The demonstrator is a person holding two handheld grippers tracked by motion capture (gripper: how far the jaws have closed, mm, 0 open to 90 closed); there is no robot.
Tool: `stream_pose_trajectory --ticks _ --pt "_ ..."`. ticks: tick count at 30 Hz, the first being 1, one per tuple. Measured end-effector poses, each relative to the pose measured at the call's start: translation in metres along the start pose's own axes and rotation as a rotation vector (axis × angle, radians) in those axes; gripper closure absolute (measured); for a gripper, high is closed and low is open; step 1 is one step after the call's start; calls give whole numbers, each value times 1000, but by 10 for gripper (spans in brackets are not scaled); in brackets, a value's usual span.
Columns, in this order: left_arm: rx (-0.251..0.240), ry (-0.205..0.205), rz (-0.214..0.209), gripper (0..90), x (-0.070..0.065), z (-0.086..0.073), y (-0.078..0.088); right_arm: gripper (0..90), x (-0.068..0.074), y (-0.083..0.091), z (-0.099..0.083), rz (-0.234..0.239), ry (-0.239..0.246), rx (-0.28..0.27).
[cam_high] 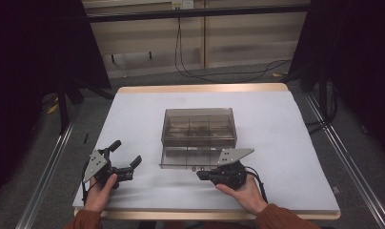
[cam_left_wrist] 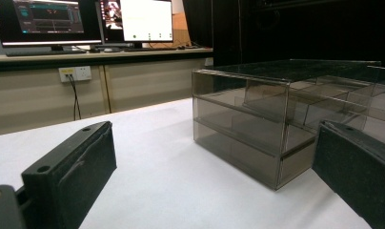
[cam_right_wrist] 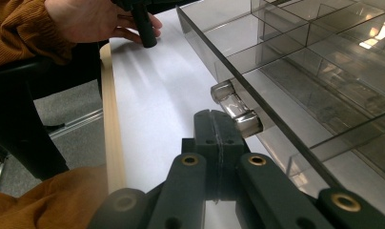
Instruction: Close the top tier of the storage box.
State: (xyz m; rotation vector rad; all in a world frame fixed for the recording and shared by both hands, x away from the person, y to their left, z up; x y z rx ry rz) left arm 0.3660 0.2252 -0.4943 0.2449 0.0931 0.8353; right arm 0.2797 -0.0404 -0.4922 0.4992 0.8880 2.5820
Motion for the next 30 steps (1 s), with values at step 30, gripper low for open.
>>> stream_pose_trajectory --ticks 30 --pt "-1 -1 0 10 0 0 0 900 2 -6 3 2 4 6"
Point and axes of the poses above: each handheld gripper's, and its own axes: y roughly backward along the jaws, z roughly out of its top, x roughly to its left, the point moved 9 cm from there along -y, roughly forward along the jaws, and after that the axes turned 12 degrees about x, right-handed, at the moved point
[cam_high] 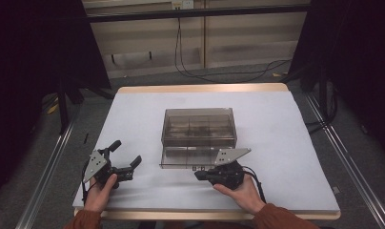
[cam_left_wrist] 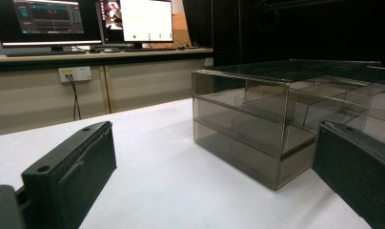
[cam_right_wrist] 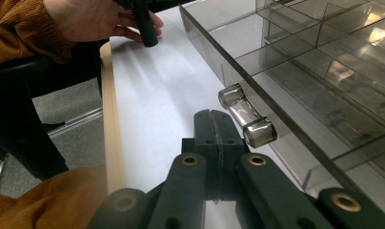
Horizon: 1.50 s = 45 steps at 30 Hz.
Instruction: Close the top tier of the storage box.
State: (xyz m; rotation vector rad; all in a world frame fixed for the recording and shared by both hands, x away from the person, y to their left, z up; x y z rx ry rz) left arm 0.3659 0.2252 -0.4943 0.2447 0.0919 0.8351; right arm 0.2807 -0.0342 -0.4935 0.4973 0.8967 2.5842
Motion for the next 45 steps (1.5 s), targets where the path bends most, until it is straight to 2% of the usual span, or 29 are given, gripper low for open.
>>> stream_pose_trajectory --ticks 45 --pt "0 2 -1 10 0 0 0 900 -7 -1 3 -10 -6 -11"
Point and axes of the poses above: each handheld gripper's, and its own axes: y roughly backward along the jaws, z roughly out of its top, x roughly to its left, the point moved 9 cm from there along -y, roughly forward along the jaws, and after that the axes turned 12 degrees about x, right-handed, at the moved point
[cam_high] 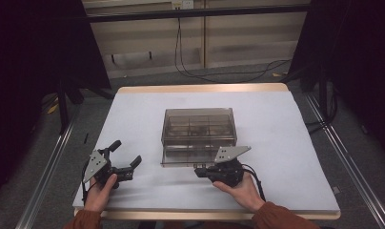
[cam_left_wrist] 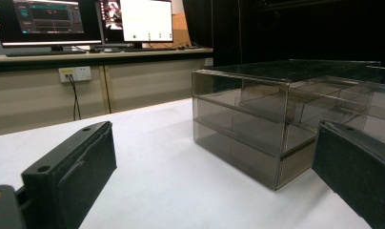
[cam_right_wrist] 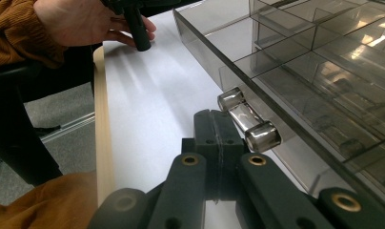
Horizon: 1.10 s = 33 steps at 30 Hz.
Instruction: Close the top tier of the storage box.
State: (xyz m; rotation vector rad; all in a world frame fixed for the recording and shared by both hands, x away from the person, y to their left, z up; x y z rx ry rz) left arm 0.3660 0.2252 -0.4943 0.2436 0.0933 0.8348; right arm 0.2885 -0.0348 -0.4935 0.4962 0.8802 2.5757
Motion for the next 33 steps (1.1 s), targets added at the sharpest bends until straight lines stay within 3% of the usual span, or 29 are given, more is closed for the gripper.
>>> stream_pose_trajectory --ticks 33 --pt "0 0 0 10 0 0 0 900 -8 1 3 -19 -12 -8"
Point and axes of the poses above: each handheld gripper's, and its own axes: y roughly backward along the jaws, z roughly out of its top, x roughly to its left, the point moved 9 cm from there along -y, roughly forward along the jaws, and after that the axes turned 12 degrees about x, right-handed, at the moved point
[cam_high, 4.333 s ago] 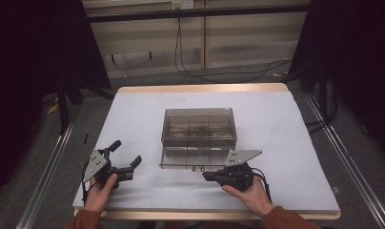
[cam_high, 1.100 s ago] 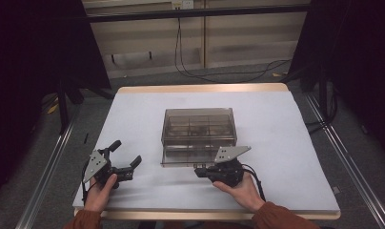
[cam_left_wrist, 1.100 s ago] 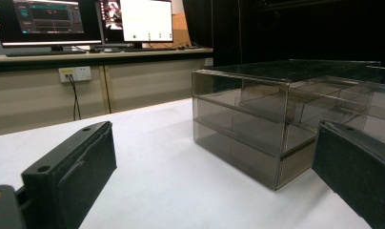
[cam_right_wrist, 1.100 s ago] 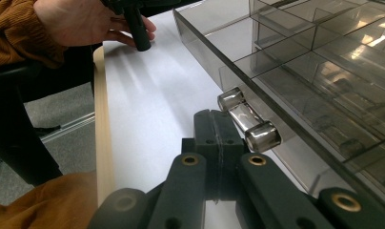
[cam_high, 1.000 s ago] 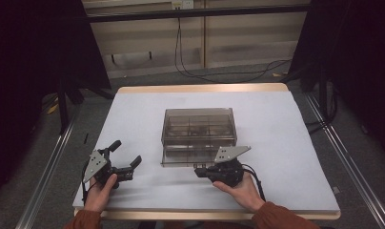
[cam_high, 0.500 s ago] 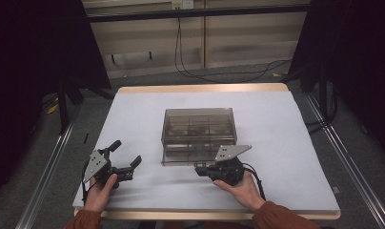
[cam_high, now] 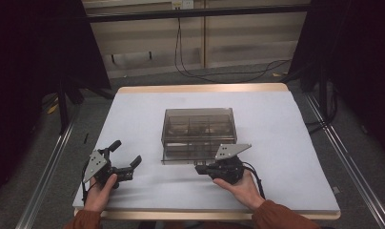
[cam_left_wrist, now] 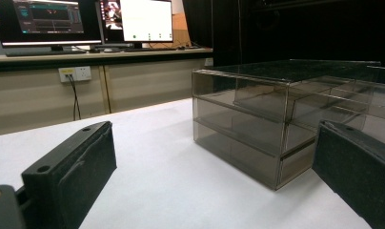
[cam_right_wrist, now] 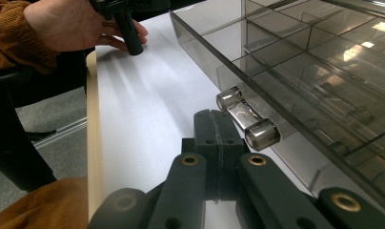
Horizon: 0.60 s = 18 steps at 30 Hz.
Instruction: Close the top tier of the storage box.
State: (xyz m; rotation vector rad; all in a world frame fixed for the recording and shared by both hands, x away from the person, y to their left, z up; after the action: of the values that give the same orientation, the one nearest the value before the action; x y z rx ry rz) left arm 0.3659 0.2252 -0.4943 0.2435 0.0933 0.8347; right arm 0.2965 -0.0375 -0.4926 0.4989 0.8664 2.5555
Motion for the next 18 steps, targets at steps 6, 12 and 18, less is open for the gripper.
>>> stream_pose_trajectory --ticks 6,12,18 --pt "5 -6 -1 10 0 0 0 900 -1 1 1 -2 -1 -4" --pt "5 -6 -2 12 0 0 0 900 -2 1 1 -9 0 -7" --pt "4 -5 -1 11 0 0 0 900 -2 2 1 -9 -6 -8"
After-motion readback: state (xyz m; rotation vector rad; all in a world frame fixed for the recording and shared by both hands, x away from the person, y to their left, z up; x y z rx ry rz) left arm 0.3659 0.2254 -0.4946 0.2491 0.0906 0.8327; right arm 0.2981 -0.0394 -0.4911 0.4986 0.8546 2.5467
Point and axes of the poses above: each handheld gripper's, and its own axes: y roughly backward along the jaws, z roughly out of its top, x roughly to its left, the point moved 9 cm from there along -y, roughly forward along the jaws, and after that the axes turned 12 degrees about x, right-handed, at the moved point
